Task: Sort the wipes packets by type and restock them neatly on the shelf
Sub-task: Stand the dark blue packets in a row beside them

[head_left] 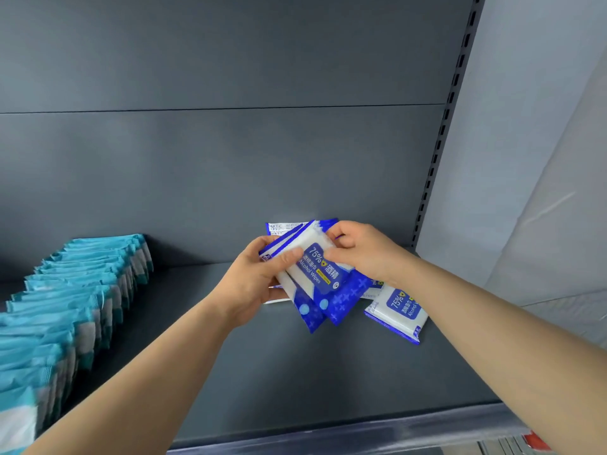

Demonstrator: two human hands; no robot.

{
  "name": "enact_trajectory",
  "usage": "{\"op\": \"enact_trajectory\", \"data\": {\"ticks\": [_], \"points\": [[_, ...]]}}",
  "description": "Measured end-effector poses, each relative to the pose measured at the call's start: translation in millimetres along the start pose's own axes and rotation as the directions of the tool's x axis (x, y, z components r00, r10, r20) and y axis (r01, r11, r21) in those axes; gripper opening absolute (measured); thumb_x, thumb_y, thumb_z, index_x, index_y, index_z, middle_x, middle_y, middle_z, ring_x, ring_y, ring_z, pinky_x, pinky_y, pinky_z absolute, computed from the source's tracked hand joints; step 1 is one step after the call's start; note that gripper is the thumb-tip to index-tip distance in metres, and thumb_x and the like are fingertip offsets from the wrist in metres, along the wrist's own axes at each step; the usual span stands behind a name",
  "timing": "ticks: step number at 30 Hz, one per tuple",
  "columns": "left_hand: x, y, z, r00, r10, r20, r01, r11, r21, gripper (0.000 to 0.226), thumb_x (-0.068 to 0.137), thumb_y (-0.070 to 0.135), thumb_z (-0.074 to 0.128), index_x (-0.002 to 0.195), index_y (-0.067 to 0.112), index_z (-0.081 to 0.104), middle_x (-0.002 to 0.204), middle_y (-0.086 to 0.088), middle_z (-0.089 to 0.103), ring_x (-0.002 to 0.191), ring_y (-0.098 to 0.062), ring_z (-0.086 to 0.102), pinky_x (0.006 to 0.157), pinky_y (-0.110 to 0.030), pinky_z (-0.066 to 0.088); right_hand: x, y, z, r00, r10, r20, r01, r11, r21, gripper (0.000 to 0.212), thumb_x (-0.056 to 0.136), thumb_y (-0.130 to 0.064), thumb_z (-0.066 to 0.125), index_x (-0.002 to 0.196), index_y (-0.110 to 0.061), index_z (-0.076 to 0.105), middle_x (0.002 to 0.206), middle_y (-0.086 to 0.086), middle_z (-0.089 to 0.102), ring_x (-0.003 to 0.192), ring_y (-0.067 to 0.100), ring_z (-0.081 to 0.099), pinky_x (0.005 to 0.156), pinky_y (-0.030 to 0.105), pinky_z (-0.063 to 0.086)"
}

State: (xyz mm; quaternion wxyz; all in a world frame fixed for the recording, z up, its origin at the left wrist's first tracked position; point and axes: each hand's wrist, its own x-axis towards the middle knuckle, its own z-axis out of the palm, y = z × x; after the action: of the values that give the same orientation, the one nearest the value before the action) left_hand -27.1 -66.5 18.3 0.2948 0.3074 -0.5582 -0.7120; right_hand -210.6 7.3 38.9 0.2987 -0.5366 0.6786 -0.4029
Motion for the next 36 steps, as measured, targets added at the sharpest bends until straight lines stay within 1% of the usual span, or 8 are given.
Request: {"op": "enact_trajectory", "data": {"ticks": [7, 10, 13, 16, 21, 27, 32, 36], "points": [[5.0, -22.0, -23.0, 0.97, 0.037, -0.239, -0.032, 0.999, 0.025, 0.028, 0.085, 0.01, 0.07, 0.112, 0.003, 0.061, 0.094, -0.011, 0.075, 0.076, -0.021, 0.071, 0.072, -0.035, 0.06, 5.7, 10.9, 2.2, 0.988, 0.125, 0.092, -0.106, 0.977, -0.186, 0.053, 0.073, -0.036, 0.079, 0.119, -0.023, 0.056, 0.102, -0.008, 0.067, 0.097, 0.008, 0.064, 0.092, 0.028, 0.048], [7.8, -27.2, -35.0, 0.961, 0.07, -0.269, 0.019, 0.949, 0.316, 0.017, 0.086, 0.016, 0.07, 0.102, 0.009, 0.068, 0.086, -0.004, 0.075, 0.065, -0.009, 0.067, 0.058, -0.015, 0.051, 5.3, 18.2, 2.8, 0.957, 0.22, 0.191, -0.152, 0.936, -0.317, 0.056, 0.072, -0.033, 0.081, 0.122, -0.022, 0.059, 0.103, -0.01, 0.065, 0.099, 0.007, 0.063, 0.09, 0.024, 0.047], [17.3, -29.1, -44.9, 0.968, -0.041, -0.246, 0.171, 0.826, 0.537, 0.017, 0.084, 0.024, 0.071, 0.096, 0.011, 0.072, 0.089, -0.005, 0.075, 0.079, -0.018, 0.069, 0.071, -0.023, 0.051, 10.1, 27.4, 7.0, 0.976, 0.196, 0.095, -0.134, 0.883, -0.451, 0.057, 0.072, -0.034, 0.08, 0.122, -0.018, 0.06, 0.117, -0.005, 0.062, 0.102, 0.01, 0.061, 0.09, 0.026, 0.048], [26.7, -26.7, -43.6, 0.968, -0.118, -0.221, 0.207, 0.872, 0.443, 0.021, 0.084, 0.02, 0.071, 0.099, 0.006, 0.067, 0.093, -0.009, 0.075, 0.092, -0.027, 0.07, 0.089, -0.038, 0.055, 12.2, 31.8, 9.4, 0.973, 0.203, 0.111, -0.133, 0.883, -0.451, 0.059, 0.074, -0.036, 0.078, 0.127, -0.02, 0.058, 0.123, -0.005, 0.06, 0.107, 0.011, 0.058, 0.091, 0.024, 0.045], [33.3, -28.2, -32.7, 0.973, -0.141, -0.184, 0.169, 0.975, 0.145, 0.017, 0.091, 0.011, 0.063, 0.105, 0.003, 0.058, 0.098, -0.013, 0.071, 0.084, -0.025, 0.067, 0.084, -0.036, 0.053, 14.6, 34.8, 13.0, 0.968, 0.174, 0.18, -0.125, 0.959, -0.254, 0.04, 0.081, -0.017, 0.072, 0.12, -0.014, 0.063, 0.108, -0.003, 0.067, 0.099, 0.01, 0.063, 0.093, 0.025, 0.048], [38.1, -35.7, -27.1, 0.968, 0.123, -0.219, -0.13, 0.991, -0.016, 0.012, 0.097, 0.013, 0.053, 0.109, 0.015, 0.053, 0.098, -0.001, 0.067, 0.085, -0.017, 0.06, 0.084, -0.033, 0.045, 26.5, 29.9, 5.7, 0.999, 0.025, -0.046, -0.028, 0.997, -0.078, 0.038, 0.067, -0.009, 0.079, 0.091, -0.03, 0.059, 0.102, 0.0, 0.066, 0.077, 0.018, 0.063, 0.08, 0.037, 0.055], [52.8, -40.7, -21.8, 0.95, 0.255, -0.181, -0.184, 0.923, 0.338, 0.022, 0.1, 0.014, 0.044, 0.12, 0.022, 0.041, 0.108, 0.007, 0.061, 0.091, -0.009, 0.055, 0.075, -0.018, 0.043, 45.6, 38.5, 3.4, 0.981, -0.063, -0.185, 0.009, 0.96, -0.28, 0.04, 0.072, -0.006, 0.074, 0.094, -0.02, 0.044, 0.092, -0.001, 0.055, 0.073, 0.016, 0.051, 0.061, 0.025, 0.042], [59.7, -42.5, -29.2, 0.959, 0.226, -0.172, -0.121, 0.873, 0.473, 0.036, 0.091, 0.008, 0.056, 0.117, 0.025, 0.037, 0.119, 0.001, 0.058, 0.1, -0.015, 0.059, 0.077, -0.026, 0.049, 51.3, 45.0, 2.6, 0.977, -0.05, -0.206, -0.028, 0.932, -0.361, 0.054, 0.074, -0.014, 0.074, 0.116, -0.018, 0.041, 0.083, 0.004, 0.055, 0.068, 0.014, 0.05, 0.063, 0.029, 0.043]]}}
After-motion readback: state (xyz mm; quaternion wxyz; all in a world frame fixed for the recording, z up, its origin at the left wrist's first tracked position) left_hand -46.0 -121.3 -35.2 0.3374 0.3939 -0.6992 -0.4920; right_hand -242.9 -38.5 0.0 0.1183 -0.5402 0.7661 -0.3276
